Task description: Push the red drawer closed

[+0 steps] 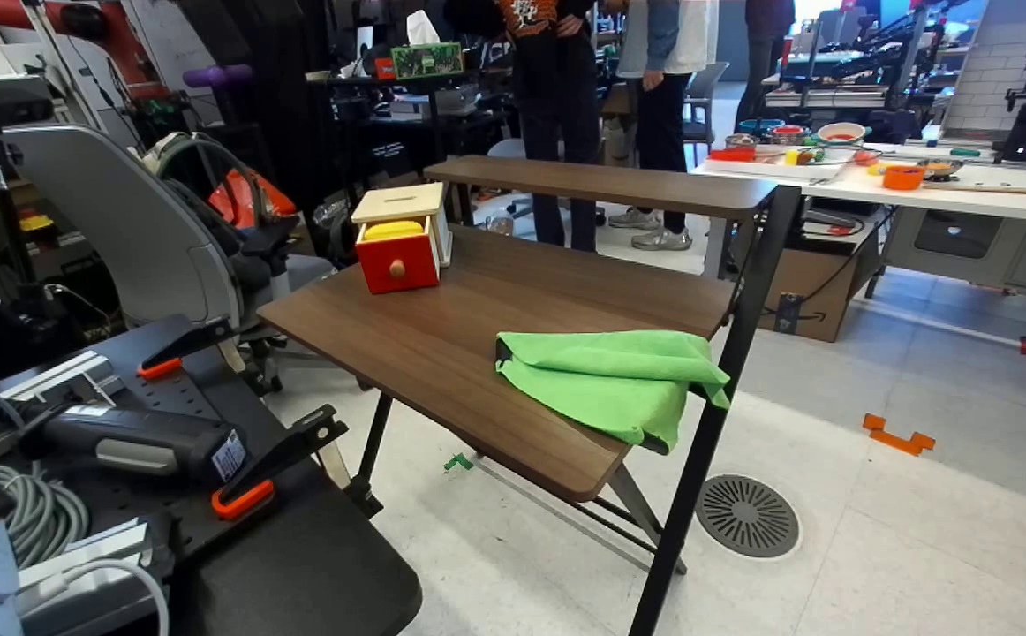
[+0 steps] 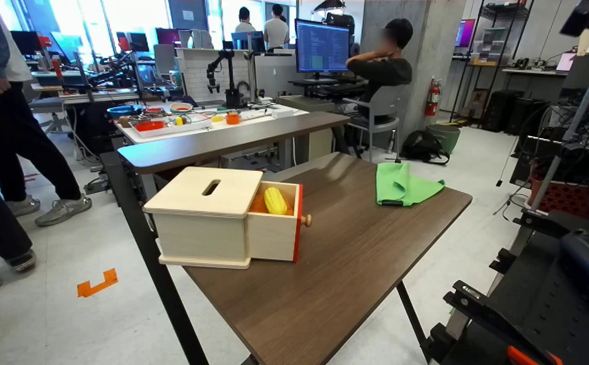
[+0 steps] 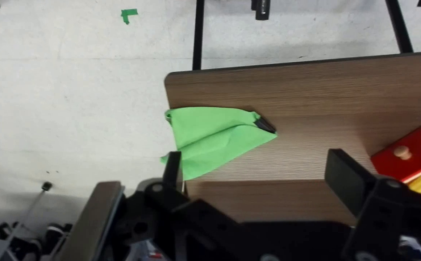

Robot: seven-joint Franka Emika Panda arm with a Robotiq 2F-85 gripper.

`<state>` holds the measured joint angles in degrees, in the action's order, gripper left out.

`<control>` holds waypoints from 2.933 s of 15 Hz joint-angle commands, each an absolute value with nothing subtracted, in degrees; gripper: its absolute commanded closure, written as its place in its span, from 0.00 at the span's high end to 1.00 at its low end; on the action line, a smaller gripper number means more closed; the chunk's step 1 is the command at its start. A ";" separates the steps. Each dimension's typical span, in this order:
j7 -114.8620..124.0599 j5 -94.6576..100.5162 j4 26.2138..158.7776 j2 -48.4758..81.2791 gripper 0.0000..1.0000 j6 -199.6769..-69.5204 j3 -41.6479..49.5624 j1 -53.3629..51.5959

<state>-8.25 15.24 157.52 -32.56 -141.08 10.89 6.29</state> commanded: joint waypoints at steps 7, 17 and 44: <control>-32.96 -7.72 144.82 0.25 1.00 -151.15 7.76 -9.99; -29.08 -1.33 143.96 3.84 1.00 -154.21 3.22 -5.63; -45.25 -0.02 117.32 35.56 1.00 -156.62 -14.31 1.85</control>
